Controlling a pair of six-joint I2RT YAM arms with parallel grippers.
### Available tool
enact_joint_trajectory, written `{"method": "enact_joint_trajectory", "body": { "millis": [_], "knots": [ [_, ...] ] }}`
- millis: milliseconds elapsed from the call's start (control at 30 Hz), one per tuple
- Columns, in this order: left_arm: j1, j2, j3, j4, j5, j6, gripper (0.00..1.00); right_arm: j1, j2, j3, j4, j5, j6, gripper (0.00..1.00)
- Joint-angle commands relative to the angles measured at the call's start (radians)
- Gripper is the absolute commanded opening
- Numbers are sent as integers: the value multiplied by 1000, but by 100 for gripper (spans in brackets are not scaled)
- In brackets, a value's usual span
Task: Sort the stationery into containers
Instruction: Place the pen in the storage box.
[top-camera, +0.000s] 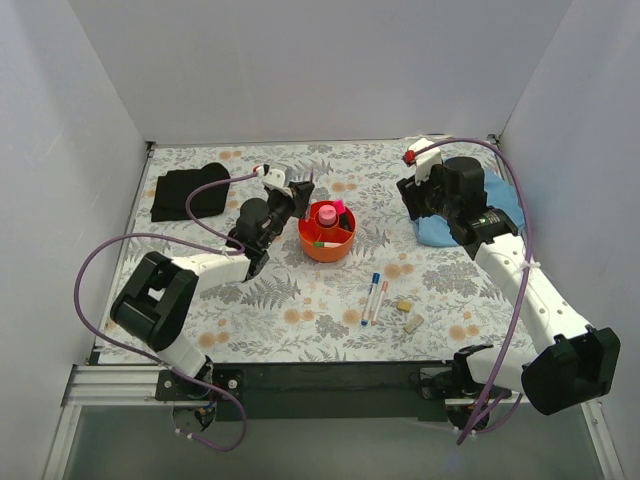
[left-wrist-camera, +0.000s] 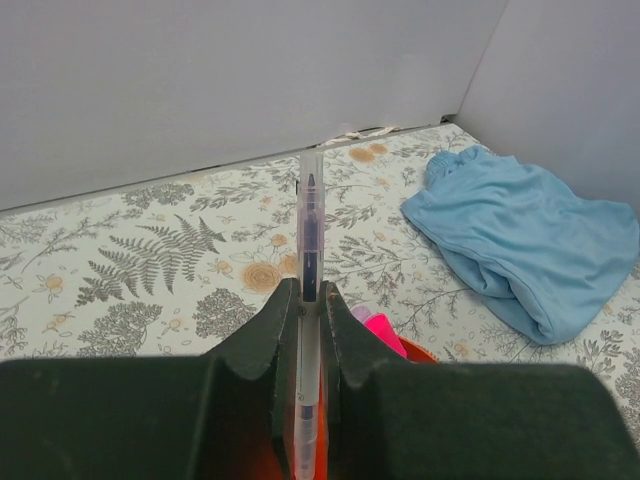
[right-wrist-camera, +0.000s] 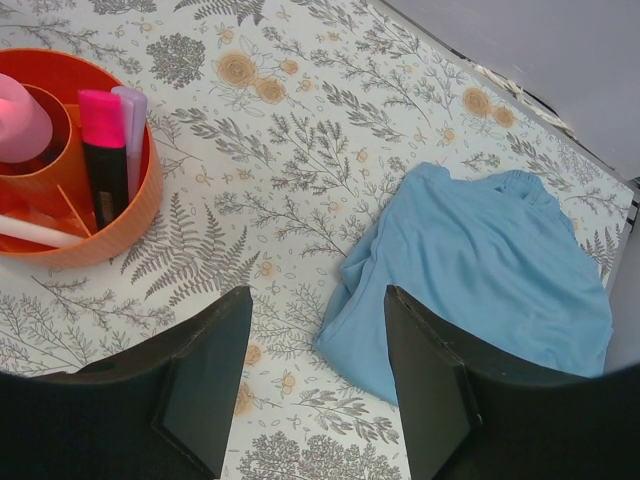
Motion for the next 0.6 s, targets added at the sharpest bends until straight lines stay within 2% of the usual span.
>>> {"method": "enact_joint_trajectory", "body": {
  "millis": [0,567],
  "knots": [
    [1,47,30,70,-1,-22,0,-4,2,43,19,8,-9,64],
    [22,161,155,97,-10,-20,0,-5,42,34,28,-2,-4,65]
  ]
}}
